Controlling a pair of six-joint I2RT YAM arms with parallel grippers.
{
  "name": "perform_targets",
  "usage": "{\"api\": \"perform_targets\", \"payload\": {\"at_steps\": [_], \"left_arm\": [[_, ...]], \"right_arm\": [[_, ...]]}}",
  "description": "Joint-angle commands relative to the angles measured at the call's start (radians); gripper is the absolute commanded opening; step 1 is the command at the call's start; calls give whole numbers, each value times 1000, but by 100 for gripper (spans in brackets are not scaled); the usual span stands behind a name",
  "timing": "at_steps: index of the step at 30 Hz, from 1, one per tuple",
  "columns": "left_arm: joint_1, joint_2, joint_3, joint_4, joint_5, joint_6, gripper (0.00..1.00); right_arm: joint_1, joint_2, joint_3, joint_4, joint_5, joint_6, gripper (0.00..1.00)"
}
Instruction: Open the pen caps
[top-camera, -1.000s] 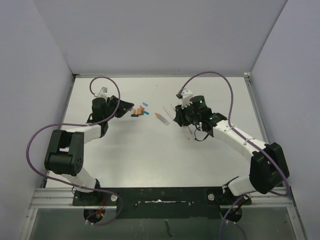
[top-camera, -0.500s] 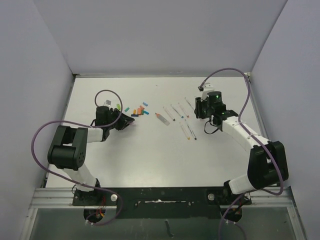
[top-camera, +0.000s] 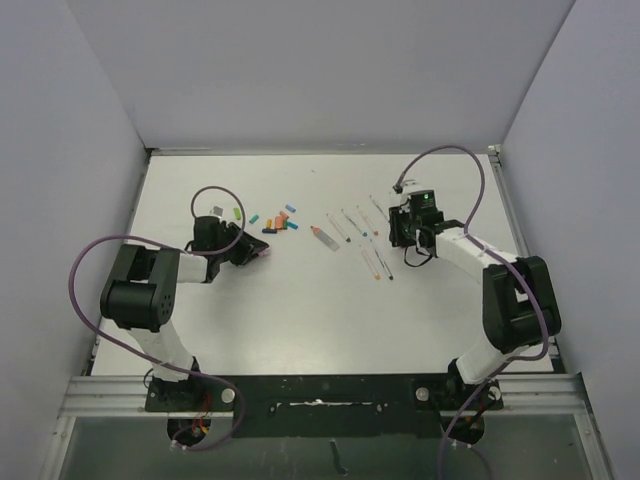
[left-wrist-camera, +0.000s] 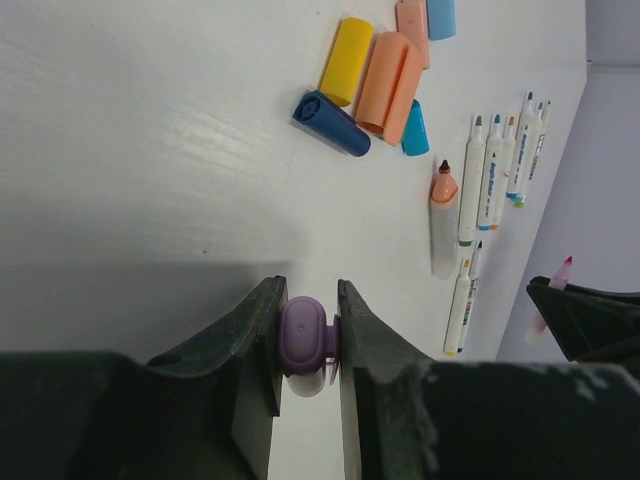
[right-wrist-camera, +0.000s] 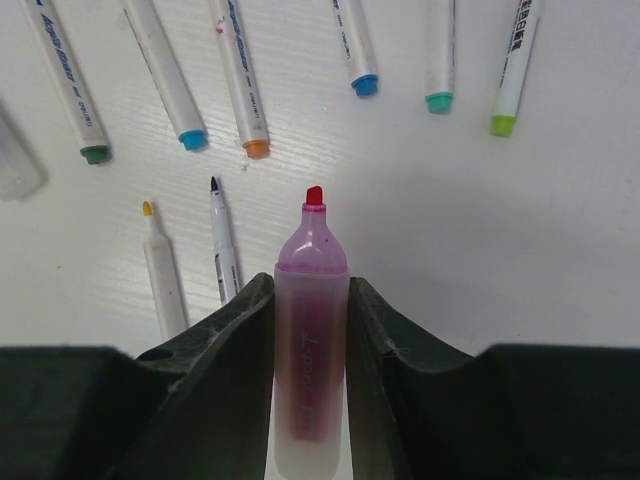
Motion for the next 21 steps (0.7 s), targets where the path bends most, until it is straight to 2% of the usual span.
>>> {"api": "perform_targets", "payload": {"at_steps": [1,21], "left_arm": [[17,17,13,41,7,-5,20],[39,3,1,49,38,-20,34]], "right_arm": [[-10,23,8,49,-4,3,0],[-25,141,44,26,-34,25,0]]}}
